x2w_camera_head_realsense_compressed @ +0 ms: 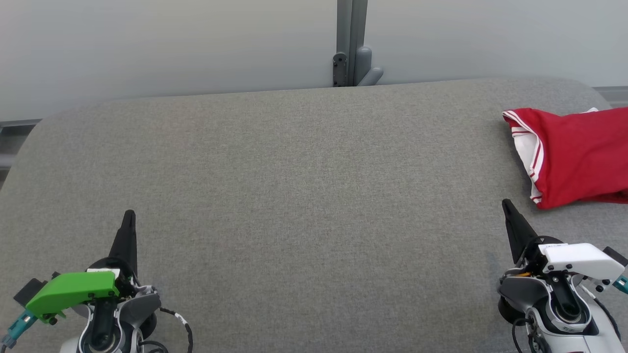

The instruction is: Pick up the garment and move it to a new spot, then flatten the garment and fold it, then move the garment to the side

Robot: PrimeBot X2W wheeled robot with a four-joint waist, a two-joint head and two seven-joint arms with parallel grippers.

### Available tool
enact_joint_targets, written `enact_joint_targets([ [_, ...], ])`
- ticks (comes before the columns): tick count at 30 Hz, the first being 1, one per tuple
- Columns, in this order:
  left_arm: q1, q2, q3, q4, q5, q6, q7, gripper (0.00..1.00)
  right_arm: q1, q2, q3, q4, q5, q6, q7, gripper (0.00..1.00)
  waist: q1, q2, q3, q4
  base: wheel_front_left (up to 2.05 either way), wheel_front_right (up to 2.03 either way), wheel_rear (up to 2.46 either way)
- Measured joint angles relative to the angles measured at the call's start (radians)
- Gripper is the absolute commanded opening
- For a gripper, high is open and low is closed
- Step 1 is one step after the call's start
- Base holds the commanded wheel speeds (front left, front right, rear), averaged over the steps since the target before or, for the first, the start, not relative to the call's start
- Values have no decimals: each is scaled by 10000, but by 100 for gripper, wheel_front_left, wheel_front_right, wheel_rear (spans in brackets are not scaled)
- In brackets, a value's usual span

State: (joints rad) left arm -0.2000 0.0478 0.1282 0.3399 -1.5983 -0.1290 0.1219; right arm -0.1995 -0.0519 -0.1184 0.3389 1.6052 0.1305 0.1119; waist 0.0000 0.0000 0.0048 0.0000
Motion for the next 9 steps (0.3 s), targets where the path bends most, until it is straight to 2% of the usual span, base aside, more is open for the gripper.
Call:
enact_joint_targets([
  [9, 0, 0, 0, 0, 0, 0, 0, 0, 0, 2, -4, 0, 0, 0, 8, 0, 0, 0, 0, 0, 0, 0, 0],
])
